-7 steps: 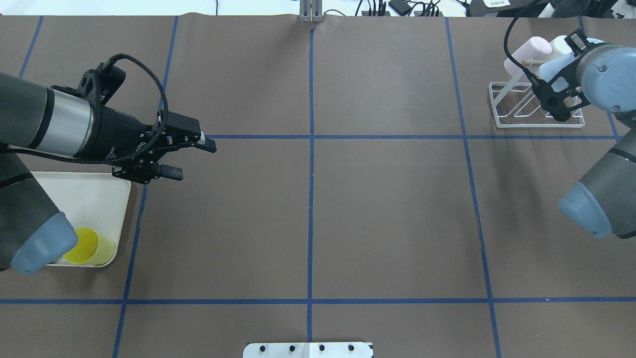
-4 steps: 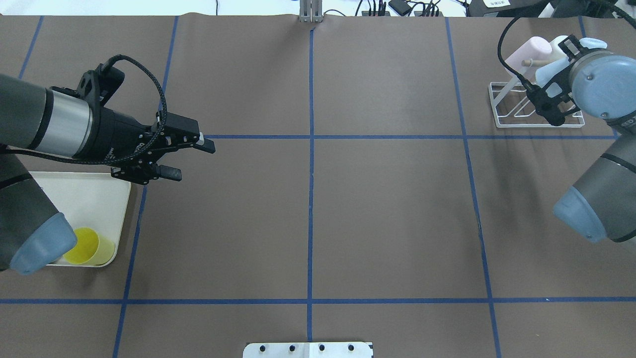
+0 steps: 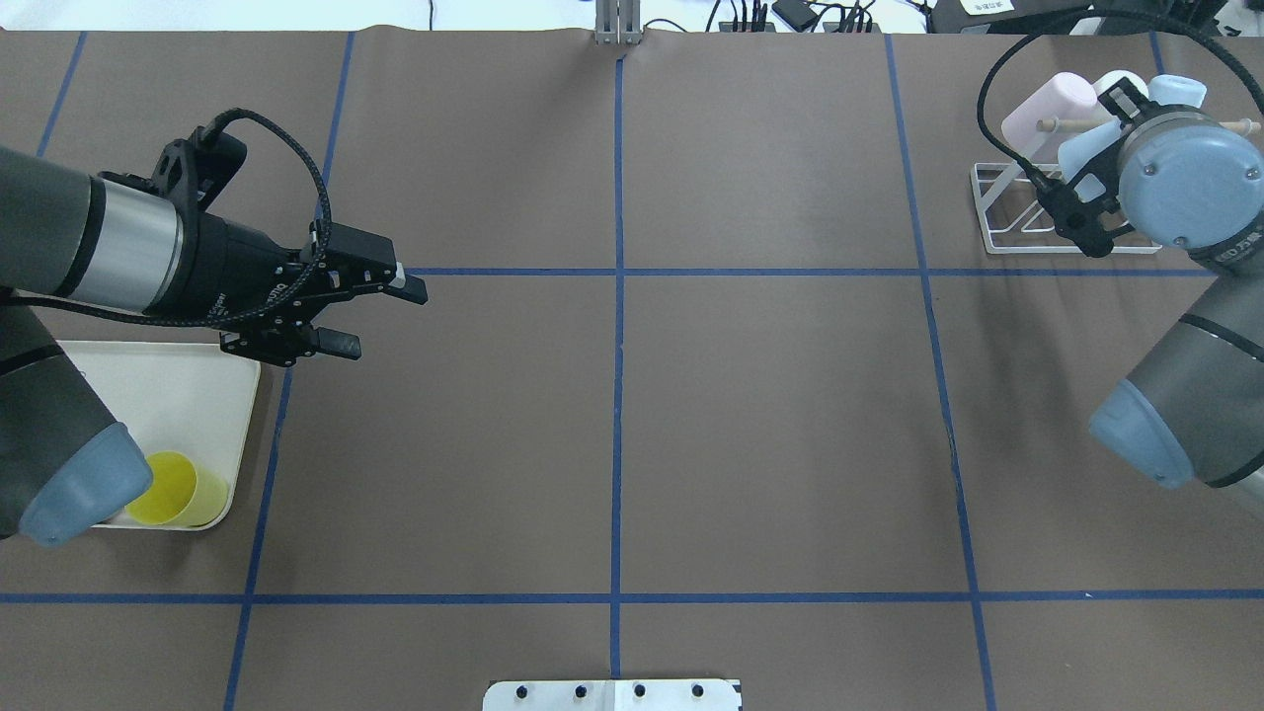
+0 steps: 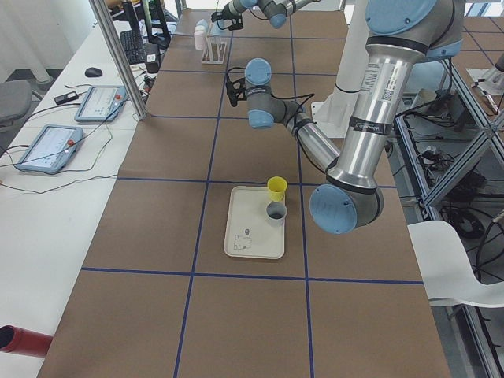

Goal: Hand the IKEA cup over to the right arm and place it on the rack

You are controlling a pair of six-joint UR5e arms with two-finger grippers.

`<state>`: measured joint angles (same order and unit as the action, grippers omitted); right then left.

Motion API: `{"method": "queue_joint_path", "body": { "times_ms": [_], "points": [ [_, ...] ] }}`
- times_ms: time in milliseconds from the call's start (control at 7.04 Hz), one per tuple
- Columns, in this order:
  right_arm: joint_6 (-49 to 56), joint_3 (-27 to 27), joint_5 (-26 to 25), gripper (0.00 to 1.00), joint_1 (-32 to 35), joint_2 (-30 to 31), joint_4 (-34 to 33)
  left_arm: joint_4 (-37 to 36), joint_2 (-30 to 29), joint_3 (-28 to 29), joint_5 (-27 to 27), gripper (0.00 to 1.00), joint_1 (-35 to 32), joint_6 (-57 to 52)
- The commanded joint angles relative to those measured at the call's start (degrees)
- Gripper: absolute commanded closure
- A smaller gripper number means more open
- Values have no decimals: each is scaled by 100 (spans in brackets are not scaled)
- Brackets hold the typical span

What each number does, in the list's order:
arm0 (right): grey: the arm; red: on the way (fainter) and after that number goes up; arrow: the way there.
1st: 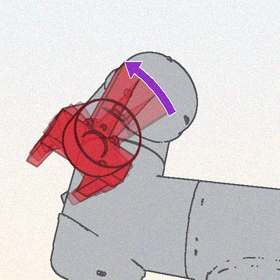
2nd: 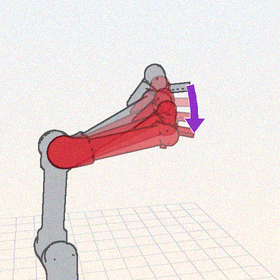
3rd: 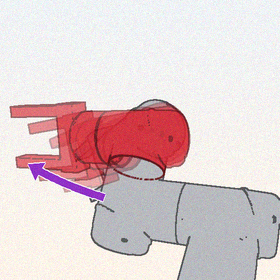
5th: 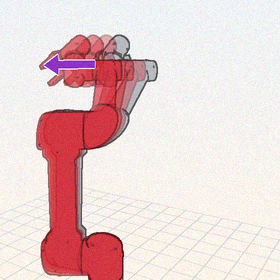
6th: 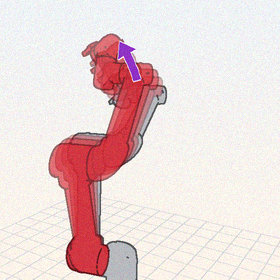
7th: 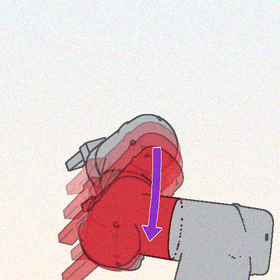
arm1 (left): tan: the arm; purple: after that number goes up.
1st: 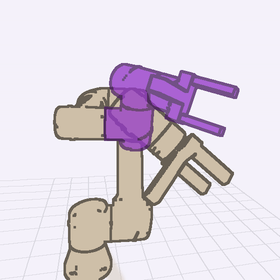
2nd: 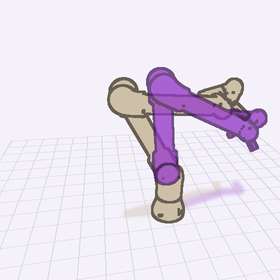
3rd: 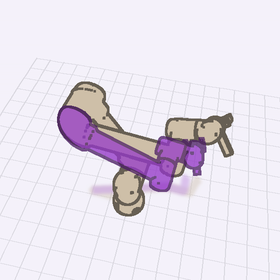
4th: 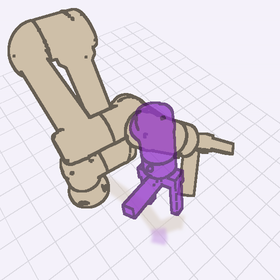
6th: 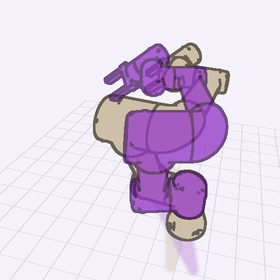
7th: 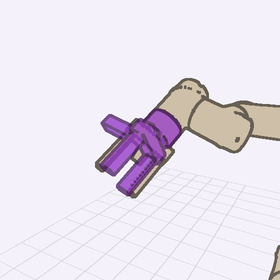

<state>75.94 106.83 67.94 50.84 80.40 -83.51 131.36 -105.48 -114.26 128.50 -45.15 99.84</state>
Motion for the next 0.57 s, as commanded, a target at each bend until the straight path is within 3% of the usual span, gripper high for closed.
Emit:
{"method": "queue_joint_path", "body": {
  "times_ms": [0,142,284,426],
  "points": [
    [0,-21,-53,41,-21,-7,10,4,-8,9,0,0,6,0],
    [0,-39,-36,13,-30,-15,45,4,-8,9,8,0,6,0],
    [-9,-48,-27,3,-30,-24,63,4,-8,9,9,0,6,0],
    [-9,-48,-36,2,-30,-24,63,4,-8,9,9,0,-2,0]
  ]
}}
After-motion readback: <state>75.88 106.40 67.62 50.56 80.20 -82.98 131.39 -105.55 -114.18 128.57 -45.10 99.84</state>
